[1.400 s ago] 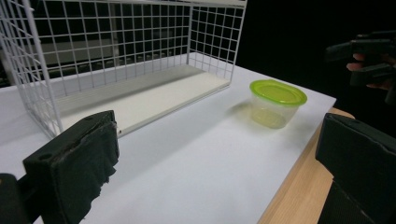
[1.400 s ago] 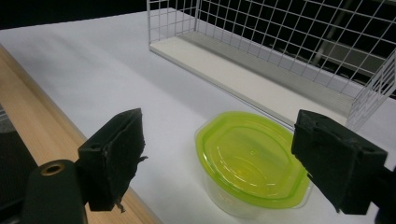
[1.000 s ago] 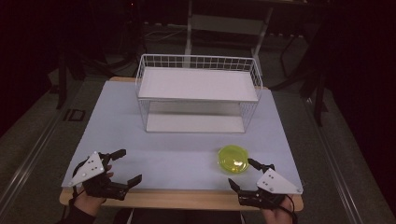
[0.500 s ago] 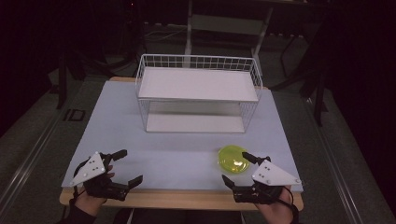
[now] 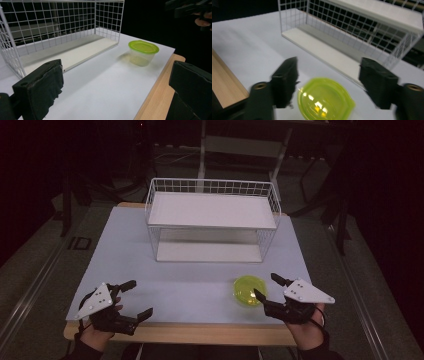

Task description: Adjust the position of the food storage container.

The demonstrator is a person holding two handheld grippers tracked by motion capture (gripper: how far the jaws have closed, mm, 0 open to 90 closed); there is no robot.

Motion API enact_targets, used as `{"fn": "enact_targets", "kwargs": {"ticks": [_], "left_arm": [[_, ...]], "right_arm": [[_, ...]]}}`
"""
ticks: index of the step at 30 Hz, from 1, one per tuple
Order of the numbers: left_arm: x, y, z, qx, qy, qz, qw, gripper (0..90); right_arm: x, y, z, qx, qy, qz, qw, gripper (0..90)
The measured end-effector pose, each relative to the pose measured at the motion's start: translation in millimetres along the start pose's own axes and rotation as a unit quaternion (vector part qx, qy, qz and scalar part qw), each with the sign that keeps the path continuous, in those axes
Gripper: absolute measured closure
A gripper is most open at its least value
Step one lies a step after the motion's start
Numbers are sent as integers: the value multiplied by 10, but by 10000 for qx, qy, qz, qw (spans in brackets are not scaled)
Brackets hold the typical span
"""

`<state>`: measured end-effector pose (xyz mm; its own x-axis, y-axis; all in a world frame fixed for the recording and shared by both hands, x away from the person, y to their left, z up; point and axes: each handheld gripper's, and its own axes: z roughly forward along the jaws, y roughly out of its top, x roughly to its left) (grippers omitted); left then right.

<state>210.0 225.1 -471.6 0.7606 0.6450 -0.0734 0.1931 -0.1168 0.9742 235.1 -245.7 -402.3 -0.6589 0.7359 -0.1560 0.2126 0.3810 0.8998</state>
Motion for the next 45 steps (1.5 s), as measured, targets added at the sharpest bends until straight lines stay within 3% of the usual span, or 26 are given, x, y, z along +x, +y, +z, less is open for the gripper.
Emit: {"fn": "enact_targets", "kwargs": {"ticks": [2, 3, 5, 7, 9, 10, 13, 19, 20, 24, 25, 26, 29, 30, 34, 41, 45], "left_arm": [[-2, 1, 1, -1, -2, 12, 10000, 5], [-2, 0, 1, -5, -9, 12, 10000, 5], [-3, 0, 4, 4, -10, 20, 10000, 5], [-3, -1, 5, 9, -22, 26, 10000, 5], [-1, -3, 8, 3, -19, 19, 10000, 5], [-1, -4, 9, 0, -18, 11, 10000, 5], [1, -4, 8, -4, -16, 9, 10000, 5], [0, -5, 11, 3, -21, 16, 10000, 5], [1, -5, 11, 8, -25, 29, 10000, 5], [1, -6, 14, 8, -32, 23, 10000, 5], [0, -6, 13, 15, -33, 31, 10000, 5], [0, -5, 13, 12, -37, 36, 10000, 5], [-3, -4, 14, 18, -44, 53, 10000, 5], [-4, -5, 16, 23, -47, 49, 10000, 5], [-3, -4, 15, 17, -47, 56, 10000, 5], [0, -3, 13, 11, -46, 47, 10000, 5], [0, -3, 12, 12, -47, 55, 10000, 5]], "right_arm": [[-72, -38, 4, 90, -96, 32, 9999, 358], [-102, -53, 4, 150, -89, 48, 9998, 448], [-164, -98, 3, 284, -150, 53, 9995, 546], [-189, -120, 5, 351, -226, 28, 9991, 573], [-291, -202, 8, 484, -320, 197, 9981, 693], [-291, -202, 8, 484, -320, 197, 9981, 693], [-389, -311, 38, 755, -375, 336, 9959, 884], [-521, -502, 126, 1066, -461, 560, 9916, 900], [-569, -582, 167, 1151, -410, 730, 9898, 900], [-607, -695, 247, 1329, -358, 863, 9867, 900], [-620, -782, 315, 1495, -307, 969, 9835, 900], [-620, -782, 315, 1495, -307, 969, 9835, 900], [-624, -877, 392, 1680, -237, 1109, 9792, 900], [-622, -926, 456, 1850, -203, 1139, 9759, 900], [-612, -944, 537, 1946, -132, 1187, 9736, 900], [-481, -968, 795, 2357, 40, 998, 9667, 900], [-410, -944, 863, 2418, 140, 910, 9660, 900]]}}
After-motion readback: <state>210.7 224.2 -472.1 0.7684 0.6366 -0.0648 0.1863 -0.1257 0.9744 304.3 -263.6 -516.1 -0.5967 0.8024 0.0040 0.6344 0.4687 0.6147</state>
